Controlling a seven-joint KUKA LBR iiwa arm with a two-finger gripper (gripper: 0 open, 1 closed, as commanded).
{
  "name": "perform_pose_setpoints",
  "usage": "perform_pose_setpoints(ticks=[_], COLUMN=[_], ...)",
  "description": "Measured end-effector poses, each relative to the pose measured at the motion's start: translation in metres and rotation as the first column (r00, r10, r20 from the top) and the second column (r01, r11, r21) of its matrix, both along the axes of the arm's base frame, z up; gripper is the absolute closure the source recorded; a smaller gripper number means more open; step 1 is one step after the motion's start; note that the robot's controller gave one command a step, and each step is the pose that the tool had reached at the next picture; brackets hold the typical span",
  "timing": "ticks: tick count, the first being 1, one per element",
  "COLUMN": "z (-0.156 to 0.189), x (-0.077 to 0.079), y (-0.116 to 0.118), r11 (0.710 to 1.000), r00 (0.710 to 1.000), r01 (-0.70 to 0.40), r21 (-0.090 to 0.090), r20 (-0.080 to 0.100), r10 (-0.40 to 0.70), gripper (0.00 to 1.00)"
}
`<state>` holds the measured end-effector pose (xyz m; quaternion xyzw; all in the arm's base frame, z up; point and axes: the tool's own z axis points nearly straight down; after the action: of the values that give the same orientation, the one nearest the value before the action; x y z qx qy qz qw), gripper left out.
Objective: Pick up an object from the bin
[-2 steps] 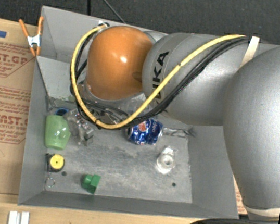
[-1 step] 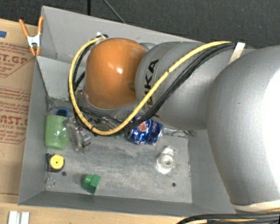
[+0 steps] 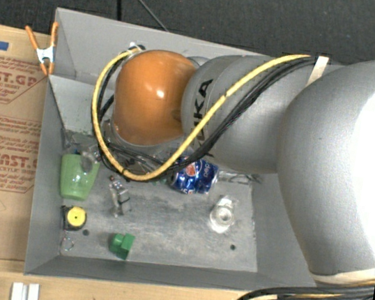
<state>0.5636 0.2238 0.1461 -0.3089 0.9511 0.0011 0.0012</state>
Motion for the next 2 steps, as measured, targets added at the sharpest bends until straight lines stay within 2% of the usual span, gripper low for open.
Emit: perform_pose_setpoints(ticks=[1, 2], z=[-0.051, -0.057], x=[0.021, -0.003], y=[0.013, 0.018], r11=[0.999, 0.962], r00=[0.999, 0.962], r01=[0.032, 0.273], r21=[0.013, 0.02], r20=[0.021, 0.019], r10=[-0.032, -0.273], gripper=[0.0, 0.0])
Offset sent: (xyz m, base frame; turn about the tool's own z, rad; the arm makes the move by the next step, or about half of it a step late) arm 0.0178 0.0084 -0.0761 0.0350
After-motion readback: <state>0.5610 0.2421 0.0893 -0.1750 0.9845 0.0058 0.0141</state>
